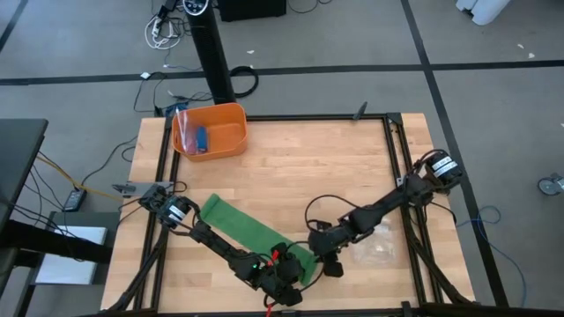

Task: Roll bandage
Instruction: Roll the green bandage

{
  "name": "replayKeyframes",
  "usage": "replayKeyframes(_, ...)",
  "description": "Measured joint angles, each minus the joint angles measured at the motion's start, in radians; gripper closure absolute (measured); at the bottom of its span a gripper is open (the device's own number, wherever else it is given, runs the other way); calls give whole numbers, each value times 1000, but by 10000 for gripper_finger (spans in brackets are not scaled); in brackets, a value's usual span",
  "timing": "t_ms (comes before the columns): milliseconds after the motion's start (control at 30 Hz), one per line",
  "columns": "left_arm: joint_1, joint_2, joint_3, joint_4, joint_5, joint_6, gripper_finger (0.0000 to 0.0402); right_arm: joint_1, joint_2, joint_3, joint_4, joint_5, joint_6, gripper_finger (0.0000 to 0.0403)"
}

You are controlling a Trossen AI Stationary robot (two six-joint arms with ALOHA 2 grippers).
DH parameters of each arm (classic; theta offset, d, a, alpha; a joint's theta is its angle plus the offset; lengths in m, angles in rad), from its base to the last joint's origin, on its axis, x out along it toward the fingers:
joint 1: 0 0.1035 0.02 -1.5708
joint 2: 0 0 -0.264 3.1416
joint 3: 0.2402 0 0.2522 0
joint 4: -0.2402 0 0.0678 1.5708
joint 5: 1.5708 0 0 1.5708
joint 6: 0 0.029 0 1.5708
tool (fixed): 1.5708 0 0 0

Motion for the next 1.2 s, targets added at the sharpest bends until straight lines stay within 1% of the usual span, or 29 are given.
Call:
replayKeyframes(100, 0, 0, 0, 0, 0, 0, 401, -2, 0, 0, 19, -17, 17, 271)
replayKeyframes(233, 0, 0, 0, 0, 0, 0, 401, -2, 0, 0, 26, -18, 29, 276)
replayKeyframes(367, 0, 0, 0, 0, 0, 0, 401, -2, 0, 0, 27, -18, 26, 306)
replayKeyframes(533, 0, 0, 0, 0, 0, 0, 401, 7, 0, 0, 29, -4, -16, 365)
replayKeyframes(600, 0, 0, 0, 0, 0, 0, 401, 23, 1, 0, 29, 25, -54, 389)
replayKeyframes(667, 0, 0, 0, -1, 0, 0, 401, 48, 1, 0, 29, 63, -100, 397)
replayKeyframes(800, 0, 0, 0, -2, 0, -3, 401, 114, 1, 0, 29, 143, -176, 391)
replayKeyframes(1033, 0, 0, 0, -2, 0, -6, 401, 254, 1, -6, 30, 322, -296, 399)
replayKeyframes(1100, 0, 0, 0, -3, 0, -6, 401, 279, 2, -14, 18, 348, -311, 397)
replayKeyframes(1200, 0, -1, 0, -3, 0, -6, 401, 304, 2, -34, 18, 361, -344, 398)
